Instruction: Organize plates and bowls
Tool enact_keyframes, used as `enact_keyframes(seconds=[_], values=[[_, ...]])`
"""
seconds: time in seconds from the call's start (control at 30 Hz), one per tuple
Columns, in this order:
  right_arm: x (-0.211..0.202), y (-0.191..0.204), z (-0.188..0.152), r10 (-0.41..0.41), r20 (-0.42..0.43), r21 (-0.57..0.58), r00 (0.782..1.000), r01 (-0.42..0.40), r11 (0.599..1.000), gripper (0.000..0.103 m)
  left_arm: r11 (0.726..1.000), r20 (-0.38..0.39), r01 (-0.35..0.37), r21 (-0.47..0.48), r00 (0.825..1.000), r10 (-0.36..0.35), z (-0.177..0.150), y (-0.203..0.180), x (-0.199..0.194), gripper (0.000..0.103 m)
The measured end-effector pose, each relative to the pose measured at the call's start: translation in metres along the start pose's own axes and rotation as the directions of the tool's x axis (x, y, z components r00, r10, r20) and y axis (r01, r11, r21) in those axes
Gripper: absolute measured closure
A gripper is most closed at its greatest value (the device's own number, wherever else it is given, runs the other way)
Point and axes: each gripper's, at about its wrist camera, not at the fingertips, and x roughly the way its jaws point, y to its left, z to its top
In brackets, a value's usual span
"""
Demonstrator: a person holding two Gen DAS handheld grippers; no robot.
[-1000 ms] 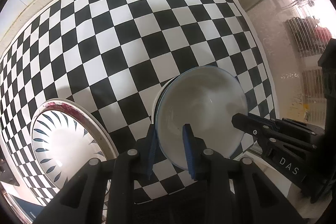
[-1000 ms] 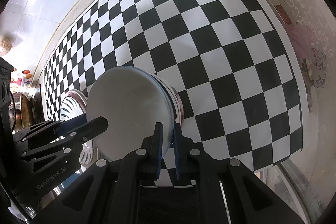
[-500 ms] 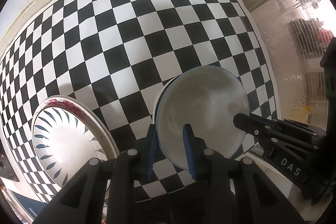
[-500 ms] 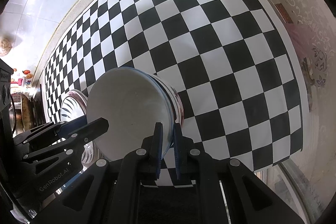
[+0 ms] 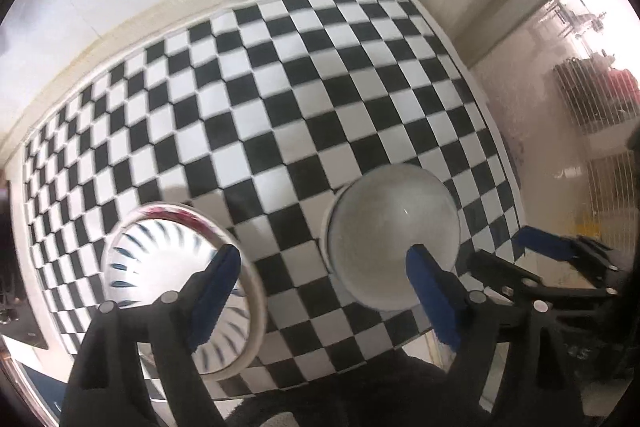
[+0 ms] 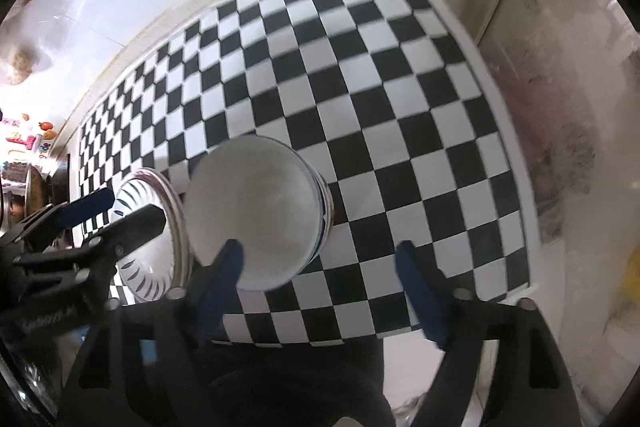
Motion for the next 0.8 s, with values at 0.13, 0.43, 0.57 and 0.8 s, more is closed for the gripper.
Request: enact_keyframes(seconds=[0.13,0.43,0.57,0.8], values=[[-0.042,0.014,-0.012,-0.037,0.079,-0.04,0.996,0.04,0.998,0.014,1.0,0.05,-0.008,-0.006,0.999,0.008,-0.01,0.005,-0.032,0.018],[-0.137,0.044,-0.039,-0.037,0.239,-0.063,0.97,0.054,0.997,0.014,0.997,0.155,-0.06,-0.046,0.986,0.066,-0.039,0.006,-0.113,0.018],[-0.162,0.059,-0.049,-0.027,0.269,-0.081,0.963,0.051,0.995,0.013,0.996,0.176,-0.054,-0.066,0.982,0.065,-0.051,0.009,-0.142,0.018],[-0.195,0.079,-0.067,-0.01,0.29,-0.121,0.957,0.046,0.992,0.013,0.993,0.202,-0.08,-0.091,0.975,0.097,-0.066,0.012,-0.179,0.018]])
